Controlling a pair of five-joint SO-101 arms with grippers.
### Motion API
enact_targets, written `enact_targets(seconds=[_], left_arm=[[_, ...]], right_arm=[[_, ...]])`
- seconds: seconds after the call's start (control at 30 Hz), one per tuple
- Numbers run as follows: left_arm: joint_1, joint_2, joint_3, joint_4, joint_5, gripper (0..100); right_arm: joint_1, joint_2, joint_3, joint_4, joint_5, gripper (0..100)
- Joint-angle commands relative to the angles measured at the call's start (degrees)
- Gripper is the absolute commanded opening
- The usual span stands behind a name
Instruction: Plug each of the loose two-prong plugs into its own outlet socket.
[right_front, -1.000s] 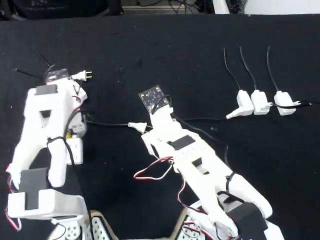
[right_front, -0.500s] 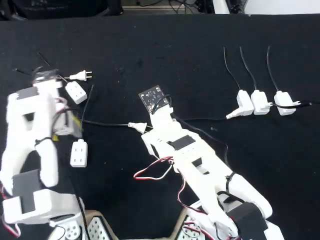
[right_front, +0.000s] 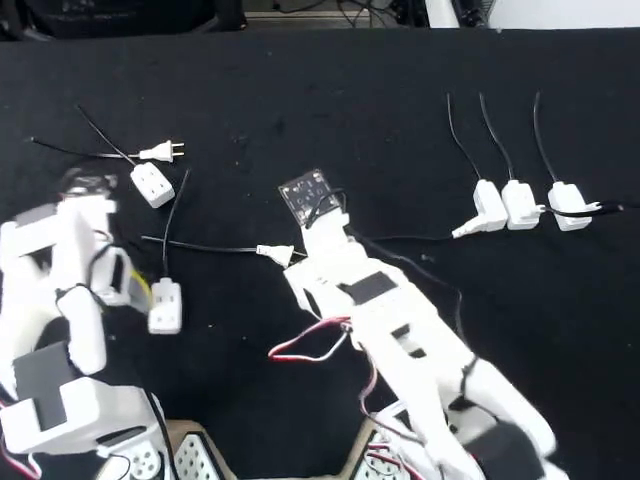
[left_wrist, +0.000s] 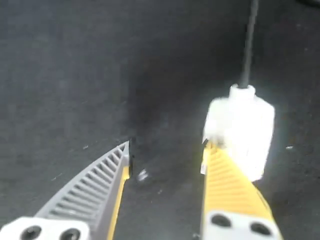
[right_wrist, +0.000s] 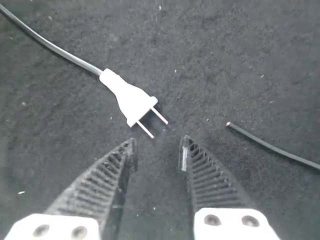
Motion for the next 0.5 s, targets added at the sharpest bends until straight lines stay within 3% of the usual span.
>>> enact_targets(seconds=[0.0, 0.23, 0.47], left_arm=[[5.3, -2.2, 2.5, -4.2, 3.2, 23], [16.9, -2.2, 2.9, -3.9, 9.9, 23], [27.9, -2.2, -2.6, 7.0, 11.7, 23]], right_arm=[[-0.4, -11.0, 3.7, 1.7, -0.3, 13.6], [4.1, -22.7, 9.3, 0.1, 2.4, 13.4], [5.7, -22.8, 9.5, 0.0, 2.4, 13.4]])
